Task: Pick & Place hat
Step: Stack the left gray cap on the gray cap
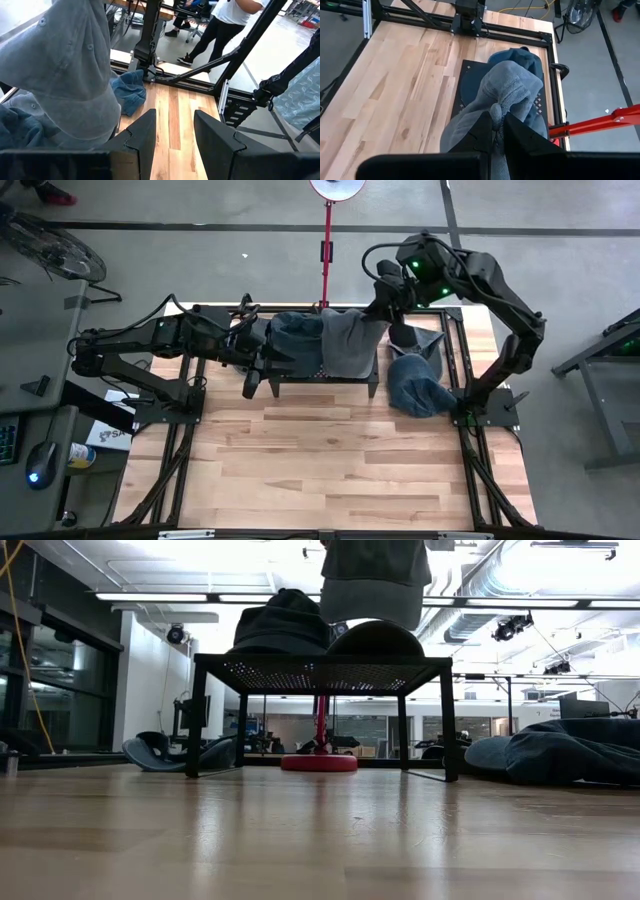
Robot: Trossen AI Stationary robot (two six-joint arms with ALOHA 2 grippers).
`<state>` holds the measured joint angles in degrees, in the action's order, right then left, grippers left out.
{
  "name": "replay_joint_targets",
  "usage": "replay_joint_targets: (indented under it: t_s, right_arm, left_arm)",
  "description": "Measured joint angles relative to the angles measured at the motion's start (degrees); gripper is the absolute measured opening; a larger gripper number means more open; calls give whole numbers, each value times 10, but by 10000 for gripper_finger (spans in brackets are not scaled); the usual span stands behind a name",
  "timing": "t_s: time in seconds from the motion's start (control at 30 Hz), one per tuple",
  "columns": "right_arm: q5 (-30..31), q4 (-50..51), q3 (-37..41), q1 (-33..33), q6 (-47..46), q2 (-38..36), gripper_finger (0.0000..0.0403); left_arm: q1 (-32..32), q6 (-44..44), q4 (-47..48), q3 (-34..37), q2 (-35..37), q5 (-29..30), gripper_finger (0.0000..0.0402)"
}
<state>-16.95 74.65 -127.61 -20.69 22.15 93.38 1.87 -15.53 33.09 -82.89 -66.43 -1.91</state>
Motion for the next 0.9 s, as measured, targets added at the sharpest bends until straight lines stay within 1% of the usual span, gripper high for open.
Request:
replay_joint_targets:
  t_s: [0.33, 0.6, 0.9]
  right_arm:
    - [19, 25, 0, -22, 10, 31, 17]
    - [59, 17, 0, -45, 38, 58, 17]
    - [71, 15, 0, -64, 50, 97, 17]
  left_arm:
    - [0, -1, 0, 0, 0, 0, 131]
    - [0, 0, 0, 0, 0, 0, 131]
    - [0, 0, -7, 0, 0, 3, 131]
